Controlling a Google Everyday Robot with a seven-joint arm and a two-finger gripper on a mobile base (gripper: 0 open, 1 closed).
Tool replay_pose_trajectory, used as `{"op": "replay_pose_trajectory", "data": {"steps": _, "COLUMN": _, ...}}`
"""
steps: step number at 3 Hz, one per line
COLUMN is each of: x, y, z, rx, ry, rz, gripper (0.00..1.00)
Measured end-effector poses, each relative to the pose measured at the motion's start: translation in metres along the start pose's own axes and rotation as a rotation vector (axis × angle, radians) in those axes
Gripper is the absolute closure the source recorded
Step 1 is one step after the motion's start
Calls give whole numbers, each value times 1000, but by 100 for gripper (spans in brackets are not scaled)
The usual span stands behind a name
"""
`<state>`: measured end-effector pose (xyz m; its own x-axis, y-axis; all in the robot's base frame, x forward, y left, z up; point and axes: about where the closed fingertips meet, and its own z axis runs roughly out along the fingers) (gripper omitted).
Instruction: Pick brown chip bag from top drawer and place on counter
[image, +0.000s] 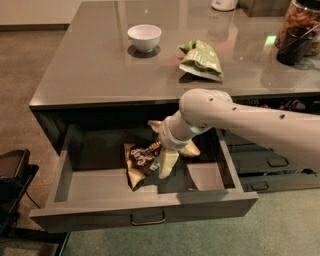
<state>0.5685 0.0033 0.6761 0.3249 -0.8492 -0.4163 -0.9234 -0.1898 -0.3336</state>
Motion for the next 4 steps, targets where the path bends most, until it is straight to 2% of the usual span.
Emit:
{"op": "replay_pose_trajectory", "data": {"steps": 2, "x": 21, "y": 4, "z": 15, "rx": -29, "ry": 97, "rz": -42, "gripper": 0}}
{"op": "replay_pose_trajectory", "data": {"steps": 3, "x": 27, "y": 9, "z": 18, "rx": -41, "ry": 128, "rz": -53, "gripper": 19}}
{"op": "replay_pose_trajectory", "data": {"steps": 4, "x": 30, "y": 13, "z": 17, "rx": -46, "ry": 141, "rz": -51, "gripper": 42}}
